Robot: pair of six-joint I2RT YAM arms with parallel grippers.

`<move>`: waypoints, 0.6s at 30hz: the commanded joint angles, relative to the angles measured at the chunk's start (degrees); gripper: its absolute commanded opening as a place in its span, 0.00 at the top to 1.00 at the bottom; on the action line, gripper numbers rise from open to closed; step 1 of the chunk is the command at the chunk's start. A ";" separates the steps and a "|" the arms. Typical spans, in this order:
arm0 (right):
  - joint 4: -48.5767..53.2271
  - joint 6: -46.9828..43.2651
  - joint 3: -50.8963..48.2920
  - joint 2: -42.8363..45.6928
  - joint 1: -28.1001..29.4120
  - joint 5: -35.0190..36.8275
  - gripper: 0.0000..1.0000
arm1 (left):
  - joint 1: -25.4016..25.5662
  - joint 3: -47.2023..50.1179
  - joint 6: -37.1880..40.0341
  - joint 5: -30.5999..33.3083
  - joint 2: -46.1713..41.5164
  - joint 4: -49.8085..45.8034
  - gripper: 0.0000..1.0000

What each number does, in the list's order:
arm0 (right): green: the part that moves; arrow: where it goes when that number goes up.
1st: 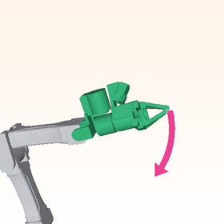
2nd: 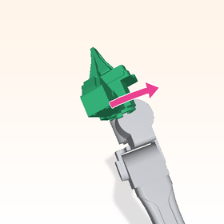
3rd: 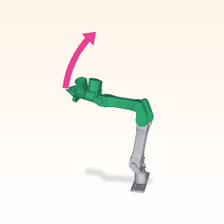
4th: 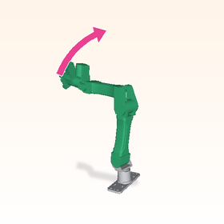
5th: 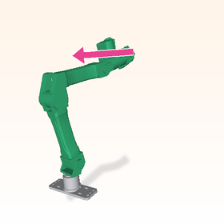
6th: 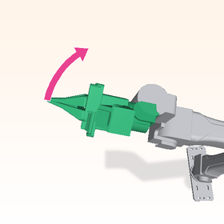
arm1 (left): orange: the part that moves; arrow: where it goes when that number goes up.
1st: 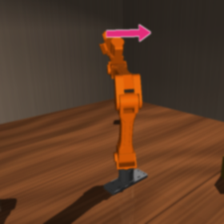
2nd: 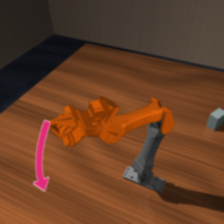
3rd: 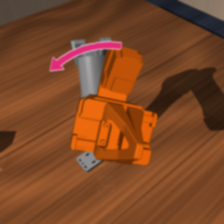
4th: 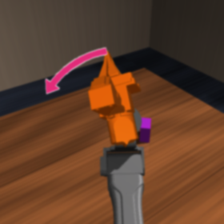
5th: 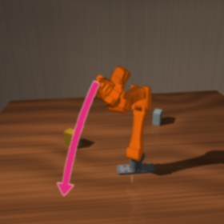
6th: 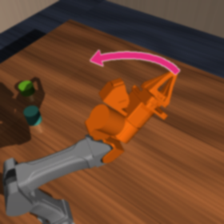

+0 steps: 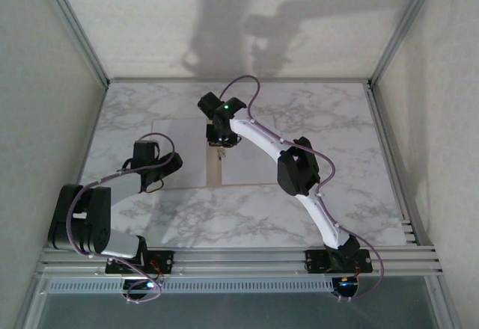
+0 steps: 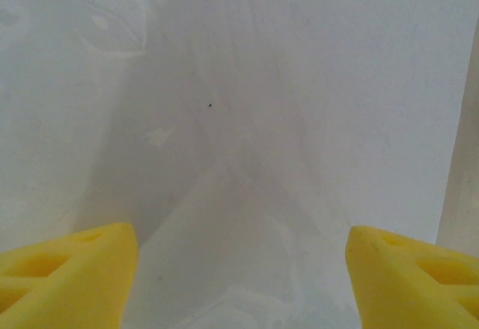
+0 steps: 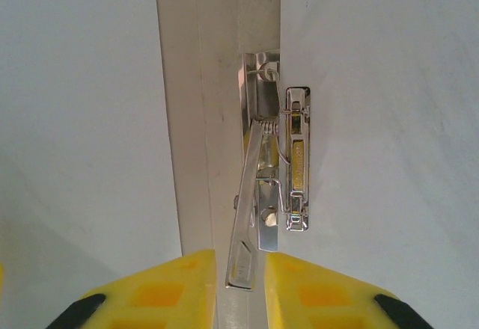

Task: Put the files into the folder

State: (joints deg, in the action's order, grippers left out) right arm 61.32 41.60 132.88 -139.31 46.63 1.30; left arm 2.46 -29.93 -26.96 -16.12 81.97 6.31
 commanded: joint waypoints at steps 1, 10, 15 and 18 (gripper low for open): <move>1.44 0.09 1.73 -1.77 -0.31 -1.01 0.78 | -0.17 0.13 0.51 -2.20 2.01 -2.35 0.26; 1.95 -0.19 1.94 -1.82 -0.44 -0.20 0.82 | -0.12 -0.02 0.57 -2.07 1.96 -2.64 0.26; 2.14 -0.29 1.94 -1.80 -0.49 0.02 0.84 | -0.11 -0.11 0.63 -2.15 2.14 -2.70 0.26; 2.40 -0.44 1.94 -1.94 -0.49 0.17 0.85 | -0.16 -0.07 0.61 -2.14 2.20 -2.70 0.26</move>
State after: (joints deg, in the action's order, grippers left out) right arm 61.80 41.56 133.10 -139.87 46.63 1.32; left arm 2.42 -30.24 -26.94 -16.53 82.35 6.42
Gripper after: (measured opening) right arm 0.155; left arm 0.744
